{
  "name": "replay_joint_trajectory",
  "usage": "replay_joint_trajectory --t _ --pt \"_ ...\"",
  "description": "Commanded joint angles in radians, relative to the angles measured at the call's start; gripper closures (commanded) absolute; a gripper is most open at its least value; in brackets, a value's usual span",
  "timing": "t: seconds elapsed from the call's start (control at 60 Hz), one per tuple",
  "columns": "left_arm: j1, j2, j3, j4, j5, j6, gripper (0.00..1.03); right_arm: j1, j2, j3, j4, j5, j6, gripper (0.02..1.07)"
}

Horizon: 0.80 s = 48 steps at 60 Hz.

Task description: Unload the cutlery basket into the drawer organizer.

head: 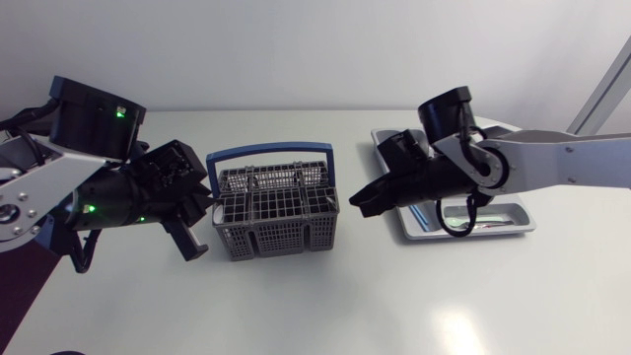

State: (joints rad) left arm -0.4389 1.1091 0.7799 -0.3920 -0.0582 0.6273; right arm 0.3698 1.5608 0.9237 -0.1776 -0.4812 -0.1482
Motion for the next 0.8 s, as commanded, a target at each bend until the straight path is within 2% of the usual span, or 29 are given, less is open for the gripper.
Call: replay_joint_trajectory --t 0.0,0.15,0.167,0.25,0.267,0.333,0.367,0.5,0.783 --pt "-0.003 0.023 -0.018 0.001 -0.005 -0.031 0.81 0.024 0.045 0.021 0.01 0.01 0.039 1.01" --pt "-0.064 0.043 -0.01 -0.022 -0.075 -0.075 0.81 0.023 0.013 0.027 -0.003 0.01 0.052 1.0" --pt "-0.07 0.043 -0.008 -0.031 -0.08 -0.08 0.81 0.023 0.008 0.027 -0.007 0.01 0.052 0.98" --pt "-0.1 0.057 0.002 -0.059 -0.126 -0.103 0.8 0.015 -0.015 0.014 -0.013 0.01 0.048 0.72" --pt "-0.106 0.06 0.005 -0.064 -0.14 -0.106 0.78 0.015 -0.016 0.012 -0.014 0.01 0.047 0.7" --pt "-0.132 0.081 0.032 -0.096 -0.186 -0.143 0.53 0.008 -0.033 0.001 -0.019 0.01 0.042 0.61" --pt "-0.136 0.094 0.045 -0.114 -0.196 -0.161 0.43 0.003 -0.039 -0.003 -0.019 0.01 0.041 0.6" --pt "-0.152 0.153 0.099 -0.142 -0.265 -0.213 0.27 -0.015 -0.073 -0.022 -0.028 0.001 0.038 0.59" --pt "-0.138 0.241 0.197 -0.199 -0.308 -0.313 0.26 -0.048 -0.128 -0.059 -0.046 -0.027 0.033 0.59"
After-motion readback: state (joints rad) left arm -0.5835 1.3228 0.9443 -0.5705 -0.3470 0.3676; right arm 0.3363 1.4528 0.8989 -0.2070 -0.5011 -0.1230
